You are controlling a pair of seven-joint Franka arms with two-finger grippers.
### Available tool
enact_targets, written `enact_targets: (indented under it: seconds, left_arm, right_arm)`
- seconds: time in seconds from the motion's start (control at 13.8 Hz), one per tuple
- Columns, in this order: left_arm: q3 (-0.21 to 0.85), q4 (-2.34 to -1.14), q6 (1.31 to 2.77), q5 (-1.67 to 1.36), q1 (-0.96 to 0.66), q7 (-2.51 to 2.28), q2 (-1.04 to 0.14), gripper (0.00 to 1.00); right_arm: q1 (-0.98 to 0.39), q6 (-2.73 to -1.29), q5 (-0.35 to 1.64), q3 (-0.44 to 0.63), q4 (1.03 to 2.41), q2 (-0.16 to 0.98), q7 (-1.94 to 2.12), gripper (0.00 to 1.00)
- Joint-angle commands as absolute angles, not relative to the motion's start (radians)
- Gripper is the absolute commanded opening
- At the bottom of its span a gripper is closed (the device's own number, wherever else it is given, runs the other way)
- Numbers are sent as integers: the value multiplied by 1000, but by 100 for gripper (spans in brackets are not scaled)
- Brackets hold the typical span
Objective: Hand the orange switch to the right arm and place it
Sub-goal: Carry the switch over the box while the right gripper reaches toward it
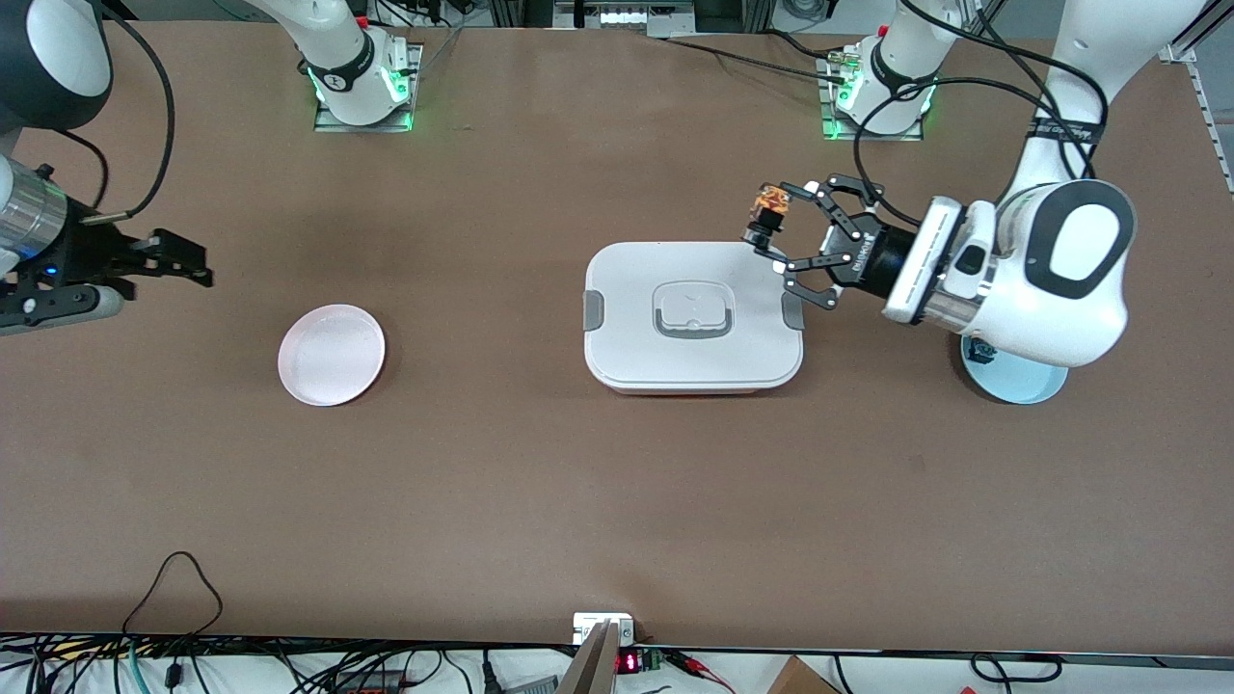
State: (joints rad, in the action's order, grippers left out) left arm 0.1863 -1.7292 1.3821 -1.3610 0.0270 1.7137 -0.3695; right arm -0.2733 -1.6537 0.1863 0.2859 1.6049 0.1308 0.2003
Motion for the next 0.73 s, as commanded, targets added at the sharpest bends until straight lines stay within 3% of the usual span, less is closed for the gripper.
enact_targets:
  seconds: [0.0, 0.29, 0.65]
  left_arm:
    - [178, -1726, 1377, -1419, 0, 1766, -383, 0]
    - [178, -1723, 1434, -1439, -8, 1836, -383, 0]
    - [179, -1718, 1486, -1471, -14, 1946, -390, 0]
  right_arm:
    - [-259, -1599, 421, 288, 1606, 130, 218, 100]
    - [-259, -1578, 876, 290, 1666, 190, 218, 100]
    - [-317, -1640, 1321, 285, 1860, 184, 219, 100]
